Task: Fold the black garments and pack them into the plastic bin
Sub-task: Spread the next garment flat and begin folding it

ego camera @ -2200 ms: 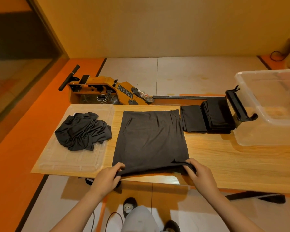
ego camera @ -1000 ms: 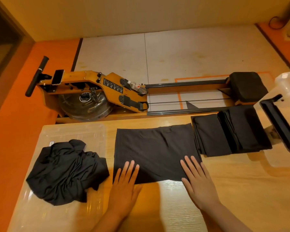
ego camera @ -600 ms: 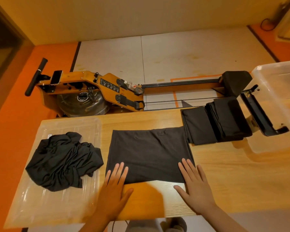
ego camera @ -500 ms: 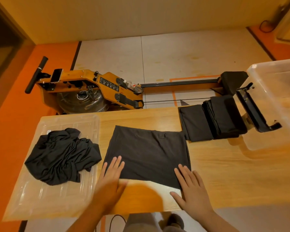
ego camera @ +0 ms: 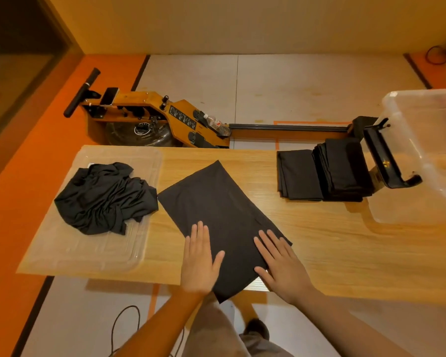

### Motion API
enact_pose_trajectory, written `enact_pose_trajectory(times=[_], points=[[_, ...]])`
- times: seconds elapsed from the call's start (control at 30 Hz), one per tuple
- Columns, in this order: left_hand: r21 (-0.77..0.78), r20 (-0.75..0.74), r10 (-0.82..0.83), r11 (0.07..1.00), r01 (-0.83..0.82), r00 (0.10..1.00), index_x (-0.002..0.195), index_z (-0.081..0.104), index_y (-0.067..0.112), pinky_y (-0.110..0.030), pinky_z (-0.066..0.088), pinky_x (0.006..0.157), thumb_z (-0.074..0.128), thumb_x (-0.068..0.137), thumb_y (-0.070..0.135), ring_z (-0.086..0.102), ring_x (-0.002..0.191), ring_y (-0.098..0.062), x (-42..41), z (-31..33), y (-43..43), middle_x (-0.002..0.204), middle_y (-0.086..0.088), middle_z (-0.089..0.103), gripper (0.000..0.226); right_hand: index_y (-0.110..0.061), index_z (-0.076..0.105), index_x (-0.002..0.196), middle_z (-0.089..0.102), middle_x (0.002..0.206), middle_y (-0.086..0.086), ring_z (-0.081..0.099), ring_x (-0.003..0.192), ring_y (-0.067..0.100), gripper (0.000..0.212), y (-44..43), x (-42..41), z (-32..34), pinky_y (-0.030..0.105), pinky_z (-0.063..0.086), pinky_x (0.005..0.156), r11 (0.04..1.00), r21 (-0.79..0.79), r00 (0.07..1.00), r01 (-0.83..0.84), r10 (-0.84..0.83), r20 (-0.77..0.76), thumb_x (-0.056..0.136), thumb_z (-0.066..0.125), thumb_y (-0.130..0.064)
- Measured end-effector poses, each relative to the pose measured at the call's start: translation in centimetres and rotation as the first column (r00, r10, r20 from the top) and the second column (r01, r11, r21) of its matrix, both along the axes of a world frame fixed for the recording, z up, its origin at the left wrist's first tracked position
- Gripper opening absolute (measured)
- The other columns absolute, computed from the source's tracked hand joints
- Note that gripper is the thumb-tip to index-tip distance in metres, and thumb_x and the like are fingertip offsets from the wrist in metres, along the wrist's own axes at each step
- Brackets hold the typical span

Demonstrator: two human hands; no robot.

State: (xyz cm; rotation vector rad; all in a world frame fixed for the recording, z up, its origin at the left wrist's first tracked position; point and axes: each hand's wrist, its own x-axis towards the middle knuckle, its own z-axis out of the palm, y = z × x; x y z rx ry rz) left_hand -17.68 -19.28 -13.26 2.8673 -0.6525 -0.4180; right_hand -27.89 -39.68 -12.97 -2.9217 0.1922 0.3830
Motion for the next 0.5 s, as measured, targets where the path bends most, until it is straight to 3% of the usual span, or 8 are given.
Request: enact_pose_trajectory(times=[0.13, 0.2, 0.3, 0.4, 0.47, 0.5], points=[[0.079, 0.023, -0.2, 0.977, 0.198, 0.979, 0.153, -0.004, 0.016, -0.035, -0.013, 0.117, 0.004, 0.082, 0.064, -0.02, 0.144, -0.014, 3.5, 0.5, 1.2, 0.161, -0.001, -0.011, 0.087, -0.022, 0.031, 0.149, 0.029, 0.155, 0.002, 0.02, 0.143, 0.02, 0.073, 2.0, -3.2, -0.2, 0.033, 0.006, 0.115, 0.999, 0.038, 1.0, -0.004, 0.004, 0.003, 0.092, 0.025, -0.068], [0.1, -0.006, -0.282, 0.955, 0.281, 0.959, 0.154, -0.004, 0.018, -0.033, -0.016, 0.115, 0.016, 0.088, 0.061, -0.023, 0.142, -0.01, 5.2, 1.6, 1.4, 0.162, 0.001, -0.011, 0.081, -0.022, 0.034, 0.148, 0.032, 0.154, 0.005, 0.023, 0.142, 0.022, 0.084, 3.2, -4.0, -0.3, 0.034, 0.014, 0.111, 0.998, 0.034, 0.998, -0.058, 0.057, 0.039, 0.083, 0.037, -0.075], [0.003, 0.094, -0.335, 0.942, 0.336, 0.938, 0.155, 0.003, 0.016, -0.036, -0.008, 0.12, 0.037, 0.096, 0.051, -0.017, 0.146, -0.012, 3.3, 2.6, 1.4, 0.163, 0.0, -0.003, 0.077, -0.02, 0.035, 0.148, 0.032, 0.154, 0.006, 0.023, 0.142, 0.022, 0.097, 3.0, -3.7, -0.3, 0.039, 0.016, 0.112, 0.988, -0.006, 0.981, -0.156, 0.155, 0.114, 0.07, 0.052, -0.075], [-0.1, 0.042, -0.364, 0.925, 0.366, 0.931, 0.155, 0.003, 0.019, -0.034, -0.002, 0.119, 0.04, 0.087, 0.069, -0.012, 0.148, -0.011, -1.8, 1.3, 2.3, 0.162, 0.004, -0.005, 0.092, -0.015, 0.035, 0.148, 0.031, 0.155, 0.006, 0.017, 0.145, 0.02, 0.102, 1.6, -3.1, -0.7, 0.041, 0.011, 0.115, 0.977, -0.034, 0.969, -0.212, 0.215, 0.121, 0.065, 0.067, -0.066], [-0.036, 0.025, -0.379, 0.924, 0.38, 0.925, 0.155, 0.002, 0.018, -0.033, 0.0, 0.118, 0.046, 0.078, 0.078, -0.006, 0.149, -0.013, -3.5, -0.3, 3.6, 0.162, 0.001, -0.003, 0.106, -0.013, 0.038, 0.146, 0.033, 0.153, 0.006, 0.019, 0.144, 0.019, 0.101, 1.0, -2.8, -1.0, 0.042, 0.009, 0.116, 0.972, -0.055, 0.965, -0.228, 0.233, 0.119, 0.064, 0.075, -0.058], [0.017, 0.031, -0.401, 0.916, 0.4, 0.916, 0.155, 0.004, 0.017, -0.033, 0.002, 0.117, 0.057, 0.075, 0.073, -0.003, 0.149, -0.014, -3.7, -0.9, 4.1, 0.162, -0.001, 0.001, 0.111, -0.013, 0.04, 0.145, 0.036, 0.152, 0.007, 0.024, 0.143, 0.02, 0.099, 0.9, -2.8, -1.2, 0.042, 0.009, 0.116, 0.97, -0.064, 0.963, -0.234, 0.241, 0.125, 0.064, 0.079, -0.054]])
